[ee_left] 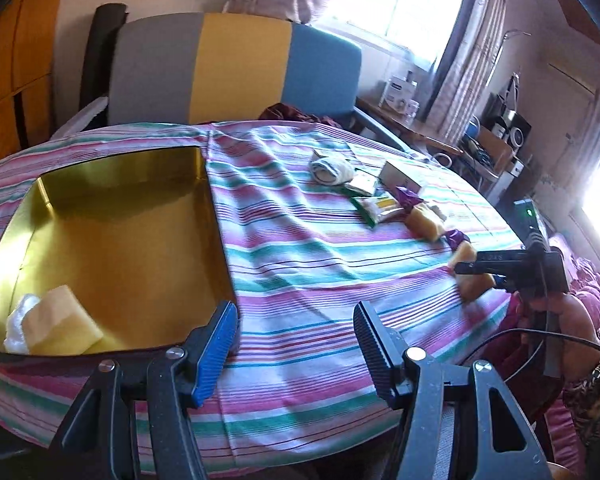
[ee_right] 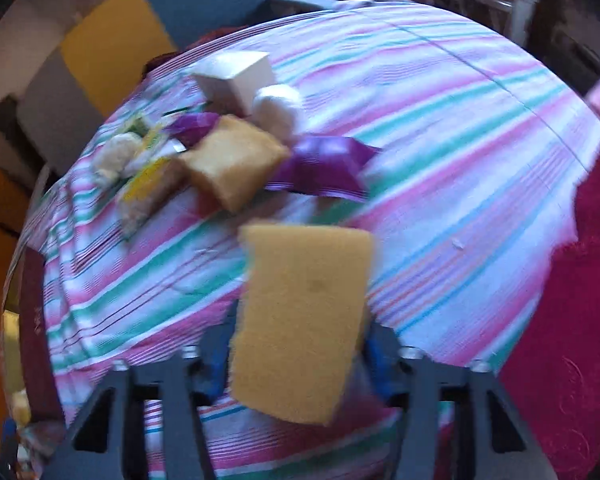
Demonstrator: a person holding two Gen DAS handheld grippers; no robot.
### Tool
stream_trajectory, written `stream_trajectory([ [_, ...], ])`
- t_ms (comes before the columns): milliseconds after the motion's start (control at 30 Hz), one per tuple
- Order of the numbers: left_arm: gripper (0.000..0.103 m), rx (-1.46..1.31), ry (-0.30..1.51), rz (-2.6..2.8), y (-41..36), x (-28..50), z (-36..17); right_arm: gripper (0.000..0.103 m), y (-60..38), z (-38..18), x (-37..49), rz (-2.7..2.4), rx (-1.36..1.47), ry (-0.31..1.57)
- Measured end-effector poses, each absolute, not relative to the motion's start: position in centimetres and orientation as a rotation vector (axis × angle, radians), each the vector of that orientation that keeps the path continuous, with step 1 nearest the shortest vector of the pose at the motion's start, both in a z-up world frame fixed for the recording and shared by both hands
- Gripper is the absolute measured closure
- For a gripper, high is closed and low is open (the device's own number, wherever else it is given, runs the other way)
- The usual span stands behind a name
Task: Organize objects
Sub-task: 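Move the right gripper back to the table and grasp another yellow sponge, then grasp the WEIDAN snack packet with the left gripper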
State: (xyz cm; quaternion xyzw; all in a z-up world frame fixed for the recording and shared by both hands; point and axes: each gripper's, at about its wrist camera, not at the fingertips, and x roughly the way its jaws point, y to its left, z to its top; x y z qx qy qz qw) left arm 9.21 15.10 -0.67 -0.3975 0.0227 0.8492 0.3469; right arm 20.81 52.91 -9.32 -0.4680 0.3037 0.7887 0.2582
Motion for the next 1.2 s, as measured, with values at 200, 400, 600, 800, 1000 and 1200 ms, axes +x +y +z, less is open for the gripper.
stream_trajectory([
  [200, 0.042, -1.048, 0.103, 2.147, 18.0, 8.7, -0.6, 0.054, 53.5, -7.9, 18.3, 2.362, -1.301, 0.759],
  [400, 0.043, -1.074, 0.207, 2.087, 22.7, 8.0, -1.0, 0.055, 55.5, -7.6, 17.3, 2.425, -1.229, 0.761],
  [600, 0.043, -1.088, 0.294, 2.005, 28.5, 6.4, -2.5, 0.055, 55.3, -6.8, 18.2, 2.454, -1.18, 0.741],
  [800, 0.041, -1.154, 0.385, 1.962, 35.7, 2.4, -5.1, 0.054, 56.6, -7.2, 17.7, 2.419, -1.136, 0.845],
  [1000, 0.041, -0.991, 0.656, 1.917, 42.7, 1.2, -6.1, 0.054, 57.8, -7.2, 18.1, 2.392, -1.083, 0.908],
  [1200, 0.041, -0.962, 0.713, 1.862, 46.1, -0.6, -7.6, 0.054, 58.4, -7.4, 18.0, 2.371, -1.073, 0.917],
])
